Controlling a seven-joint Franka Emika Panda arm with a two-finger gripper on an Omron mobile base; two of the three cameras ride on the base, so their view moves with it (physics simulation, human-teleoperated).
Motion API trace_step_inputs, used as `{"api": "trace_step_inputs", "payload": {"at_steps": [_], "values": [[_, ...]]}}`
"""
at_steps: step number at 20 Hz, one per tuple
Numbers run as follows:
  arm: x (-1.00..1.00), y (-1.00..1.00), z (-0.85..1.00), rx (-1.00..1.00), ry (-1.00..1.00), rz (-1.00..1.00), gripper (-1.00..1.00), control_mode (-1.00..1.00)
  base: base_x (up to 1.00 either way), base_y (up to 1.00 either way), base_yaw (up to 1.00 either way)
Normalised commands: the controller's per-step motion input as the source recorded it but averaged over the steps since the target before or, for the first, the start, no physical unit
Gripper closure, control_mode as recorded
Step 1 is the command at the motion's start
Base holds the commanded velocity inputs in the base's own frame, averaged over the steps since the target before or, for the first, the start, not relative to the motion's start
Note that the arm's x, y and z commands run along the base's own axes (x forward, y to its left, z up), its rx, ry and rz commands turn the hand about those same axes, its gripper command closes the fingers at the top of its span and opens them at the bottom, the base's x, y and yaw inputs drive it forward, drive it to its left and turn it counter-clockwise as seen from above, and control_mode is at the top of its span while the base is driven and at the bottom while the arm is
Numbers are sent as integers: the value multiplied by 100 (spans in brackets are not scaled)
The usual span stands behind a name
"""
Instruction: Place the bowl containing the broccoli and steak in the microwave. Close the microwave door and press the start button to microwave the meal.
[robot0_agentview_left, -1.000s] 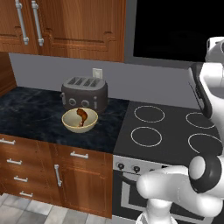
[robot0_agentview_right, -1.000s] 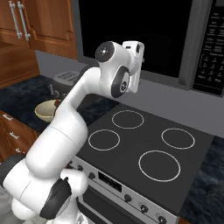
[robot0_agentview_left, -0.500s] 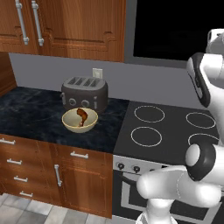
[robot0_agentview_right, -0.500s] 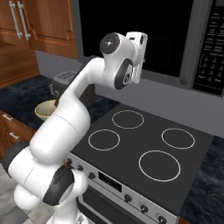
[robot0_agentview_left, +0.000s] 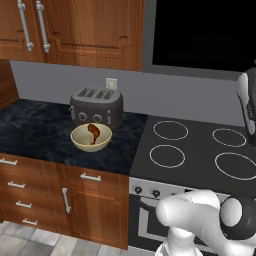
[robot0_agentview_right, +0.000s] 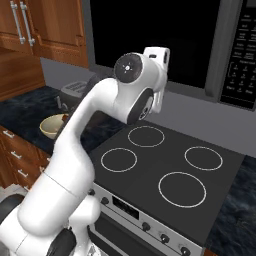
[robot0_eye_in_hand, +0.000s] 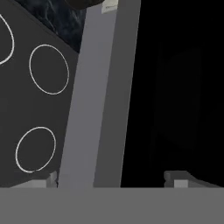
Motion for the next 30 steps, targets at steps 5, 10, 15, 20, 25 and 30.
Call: {"api": "trace_step_inputs", "payload": {"at_steps": [5, 10, 15, 20, 25, 30], "values": [[-100, -1, 0, 0, 0, 10, -100, -100, 0, 0, 0], [-100, -3, 0, 0, 0, 7, -100, -100, 0, 0, 0], [-54, -47, 5, 1, 0, 0, -100, -100, 0, 0, 0], [-12, -46, 4, 5, 0, -1, -100, -100, 0, 0, 0], [0, -28, 6, 7, -2, 0, 100, -100, 0, 0, 0], [0, -10, 8, 5, -6, 0, 100, -100, 0, 0, 0]]}}
